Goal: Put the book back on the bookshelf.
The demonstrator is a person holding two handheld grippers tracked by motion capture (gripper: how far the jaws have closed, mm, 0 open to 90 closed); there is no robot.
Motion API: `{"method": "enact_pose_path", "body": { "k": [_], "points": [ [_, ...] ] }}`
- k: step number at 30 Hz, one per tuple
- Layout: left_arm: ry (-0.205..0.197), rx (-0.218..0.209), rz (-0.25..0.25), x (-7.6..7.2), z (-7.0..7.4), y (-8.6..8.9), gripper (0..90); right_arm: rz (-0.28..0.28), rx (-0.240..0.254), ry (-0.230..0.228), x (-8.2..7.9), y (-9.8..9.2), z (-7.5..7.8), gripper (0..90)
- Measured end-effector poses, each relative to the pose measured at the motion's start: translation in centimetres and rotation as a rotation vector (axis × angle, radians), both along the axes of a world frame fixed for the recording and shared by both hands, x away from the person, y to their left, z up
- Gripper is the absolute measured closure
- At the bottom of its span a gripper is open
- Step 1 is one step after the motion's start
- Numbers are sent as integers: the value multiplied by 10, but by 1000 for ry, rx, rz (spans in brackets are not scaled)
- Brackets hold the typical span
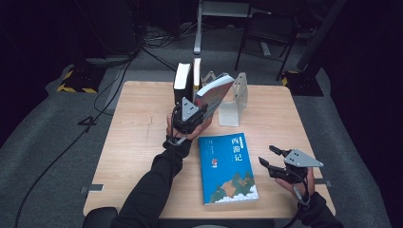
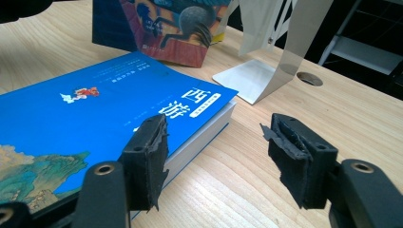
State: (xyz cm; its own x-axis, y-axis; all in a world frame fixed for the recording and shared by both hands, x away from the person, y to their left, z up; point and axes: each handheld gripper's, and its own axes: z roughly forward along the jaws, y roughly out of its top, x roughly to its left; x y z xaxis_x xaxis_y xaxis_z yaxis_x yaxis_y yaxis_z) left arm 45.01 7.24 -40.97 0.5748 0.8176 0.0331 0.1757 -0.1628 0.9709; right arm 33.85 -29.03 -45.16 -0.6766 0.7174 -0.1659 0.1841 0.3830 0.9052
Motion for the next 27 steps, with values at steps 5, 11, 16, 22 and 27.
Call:
{"method": "enact_pose_path", "body": {
  "k": [5,11,16,22,27],
  "points": [
    [-5,5,69,-4,-9,1,736,1,-16,10,1,2,-3,384],
    [28,-49,75,-2,-17,6,734,3,-18,11,1,2,-3,383],
    [10,-27,93,1,-18,-11,735,3,-19,12,0,3,-3,384],
    [15,-19,135,6,-17,-32,734,11,-20,15,1,3,-5,384],
    [44,-37,228,13,-15,-36,737,13,-18,15,0,3,-5,384]
  ]
}}
